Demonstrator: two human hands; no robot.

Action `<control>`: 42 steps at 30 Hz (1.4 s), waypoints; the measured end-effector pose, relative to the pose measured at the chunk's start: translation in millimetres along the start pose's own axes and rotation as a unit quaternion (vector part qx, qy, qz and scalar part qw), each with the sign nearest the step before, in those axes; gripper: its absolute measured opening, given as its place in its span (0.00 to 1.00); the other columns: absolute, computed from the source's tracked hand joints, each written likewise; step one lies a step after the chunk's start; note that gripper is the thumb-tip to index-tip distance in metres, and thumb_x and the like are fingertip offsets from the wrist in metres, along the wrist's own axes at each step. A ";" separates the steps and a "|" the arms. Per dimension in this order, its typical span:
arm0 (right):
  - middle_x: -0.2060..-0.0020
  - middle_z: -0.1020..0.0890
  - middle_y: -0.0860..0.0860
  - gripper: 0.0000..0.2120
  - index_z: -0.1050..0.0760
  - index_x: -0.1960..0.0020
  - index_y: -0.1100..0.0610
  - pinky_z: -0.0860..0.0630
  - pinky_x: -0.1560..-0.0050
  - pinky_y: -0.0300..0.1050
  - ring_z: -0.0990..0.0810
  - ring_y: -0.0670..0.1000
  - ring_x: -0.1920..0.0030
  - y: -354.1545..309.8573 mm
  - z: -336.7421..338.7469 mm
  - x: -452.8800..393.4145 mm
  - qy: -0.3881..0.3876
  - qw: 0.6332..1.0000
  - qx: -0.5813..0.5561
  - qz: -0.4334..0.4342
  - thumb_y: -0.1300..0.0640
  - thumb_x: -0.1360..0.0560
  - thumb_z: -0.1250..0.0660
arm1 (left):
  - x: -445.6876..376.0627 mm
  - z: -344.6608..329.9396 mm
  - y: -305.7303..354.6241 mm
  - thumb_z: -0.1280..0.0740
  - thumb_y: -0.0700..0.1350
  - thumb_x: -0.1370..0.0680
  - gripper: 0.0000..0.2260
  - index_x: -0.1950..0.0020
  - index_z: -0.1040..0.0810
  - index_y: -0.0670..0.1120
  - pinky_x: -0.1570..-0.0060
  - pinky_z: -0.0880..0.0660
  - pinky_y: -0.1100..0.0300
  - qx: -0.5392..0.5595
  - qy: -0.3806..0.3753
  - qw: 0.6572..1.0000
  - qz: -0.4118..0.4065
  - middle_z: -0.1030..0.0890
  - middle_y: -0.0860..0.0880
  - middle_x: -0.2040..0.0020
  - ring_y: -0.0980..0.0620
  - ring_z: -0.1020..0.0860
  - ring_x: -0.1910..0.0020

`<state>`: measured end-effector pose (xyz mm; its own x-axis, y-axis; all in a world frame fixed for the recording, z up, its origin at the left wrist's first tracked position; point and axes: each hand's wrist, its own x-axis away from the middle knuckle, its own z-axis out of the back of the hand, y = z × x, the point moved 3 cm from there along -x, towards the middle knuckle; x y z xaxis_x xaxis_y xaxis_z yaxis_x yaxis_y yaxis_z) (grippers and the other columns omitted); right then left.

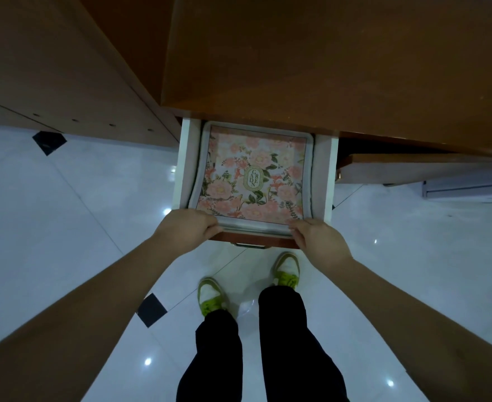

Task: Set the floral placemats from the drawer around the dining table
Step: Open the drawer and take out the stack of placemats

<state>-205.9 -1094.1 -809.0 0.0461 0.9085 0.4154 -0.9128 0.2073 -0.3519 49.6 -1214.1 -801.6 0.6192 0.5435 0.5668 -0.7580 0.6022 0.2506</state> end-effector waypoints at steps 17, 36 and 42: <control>0.34 0.31 0.59 0.25 0.42 0.25 0.53 0.26 0.41 0.56 0.29 0.60 0.36 -38.4 -17.1 -71.3 -0.268 0.914 0.264 0.150 0.62 0.20 0.42 | -54.4 -12.5 3.1 0.34 0.48 0.21 0.20 0.29 0.30 0.49 0.43 0.25 0.53 -0.063 -0.089 0.994 0.007 0.25 0.46 0.35 0.45 0.26 0.38; 0.39 0.24 0.55 0.19 0.32 0.33 0.54 0.27 0.40 0.52 0.25 0.57 0.40 -14.6 -22.5 -71.3 -0.227 0.945 0.206 0.111 0.47 0.20 0.39 | -55.4 -10.8 11.1 0.39 0.38 0.20 0.21 0.27 0.34 0.44 0.48 0.25 0.52 -0.180 -0.090 0.976 -0.083 0.23 0.44 0.38 0.44 0.23 0.41; 0.33 0.28 0.58 0.22 0.39 0.27 0.55 0.28 0.41 0.54 0.26 0.59 0.38 -35.7 -17.8 -78.7 -0.250 0.925 0.246 0.146 0.58 0.20 0.40 | -43.7 0.4 17.5 0.25 0.37 0.32 0.31 0.30 0.28 0.47 0.66 0.23 0.52 -0.140 0.017 0.982 -0.129 0.26 0.40 0.32 0.39 0.19 0.51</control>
<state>-169.7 -1166.5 -844.1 -0.3117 0.5925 0.7428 -0.9368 -0.3224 -0.1360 9.2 -1227.6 -821.7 0.7928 0.3682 0.4858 -0.4926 0.8564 0.1549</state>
